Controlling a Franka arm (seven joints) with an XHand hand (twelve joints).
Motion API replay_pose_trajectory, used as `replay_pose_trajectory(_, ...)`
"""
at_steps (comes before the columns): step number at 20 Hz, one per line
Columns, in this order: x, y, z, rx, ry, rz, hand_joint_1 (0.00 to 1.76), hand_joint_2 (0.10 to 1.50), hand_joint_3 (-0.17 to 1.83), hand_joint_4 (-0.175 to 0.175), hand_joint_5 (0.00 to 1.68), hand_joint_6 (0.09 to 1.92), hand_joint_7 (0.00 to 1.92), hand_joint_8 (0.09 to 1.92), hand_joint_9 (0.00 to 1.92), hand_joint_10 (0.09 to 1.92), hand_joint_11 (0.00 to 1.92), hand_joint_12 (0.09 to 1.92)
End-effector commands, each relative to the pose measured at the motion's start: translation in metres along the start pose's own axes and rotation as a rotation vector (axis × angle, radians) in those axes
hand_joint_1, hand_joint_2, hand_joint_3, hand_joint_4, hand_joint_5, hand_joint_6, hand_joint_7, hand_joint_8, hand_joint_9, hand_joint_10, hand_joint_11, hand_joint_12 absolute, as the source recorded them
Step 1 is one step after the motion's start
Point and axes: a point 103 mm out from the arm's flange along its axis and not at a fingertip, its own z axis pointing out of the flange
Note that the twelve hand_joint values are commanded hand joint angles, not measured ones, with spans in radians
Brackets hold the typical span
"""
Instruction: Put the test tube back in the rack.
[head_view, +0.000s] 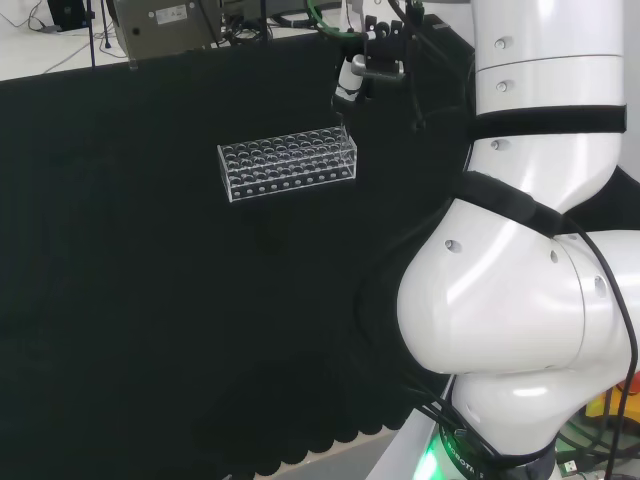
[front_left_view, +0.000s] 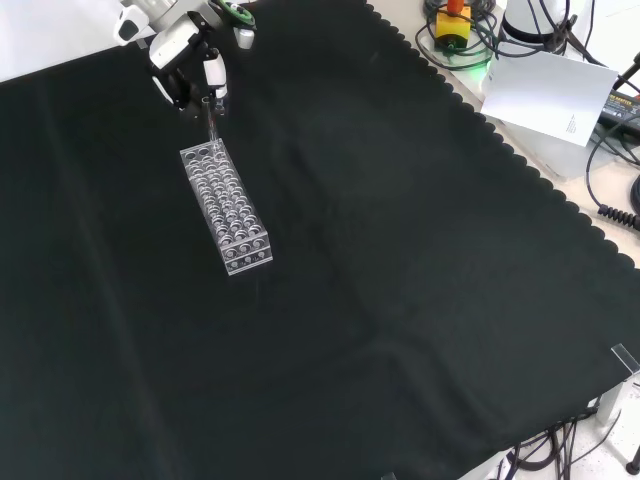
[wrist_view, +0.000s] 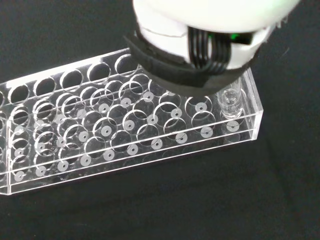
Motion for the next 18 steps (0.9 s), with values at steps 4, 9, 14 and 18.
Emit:
replay_pose_trajectory(4, 0.0, 0.004, 0.003, 0.013, 0.002, 0.004, 1.44, 0.63, 0.59, -0.175, 1.36, 0.28, 1.44, 0.65, 1.54, 0.09, 1.19, 0.85)
replay_pose_trajectory(9, -0.002, 0.005, 0.006, 0.022, 0.005, 0.007, 1.44, 0.63, 0.59, -0.175, 1.36, 0.28, 1.44, 0.65, 1.54, 0.09, 1.19, 0.85)
replay_pose_trajectory(14, -0.004, 0.007, 0.015, 0.033, 0.012, 0.004, 1.44, 0.63, 0.59, -0.175, 1.36, 0.28, 1.44, 0.65, 1.54, 0.09, 1.19, 0.85)
replay_pose_trajectory(18, -0.004, 0.01, 0.026, 0.042, 0.014, 0.003, 1.44, 0.63, 0.59, -0.175, 1.36, 0.28, 1.44, 0.65, 1.54, 0.09, 1.19, 0.85)
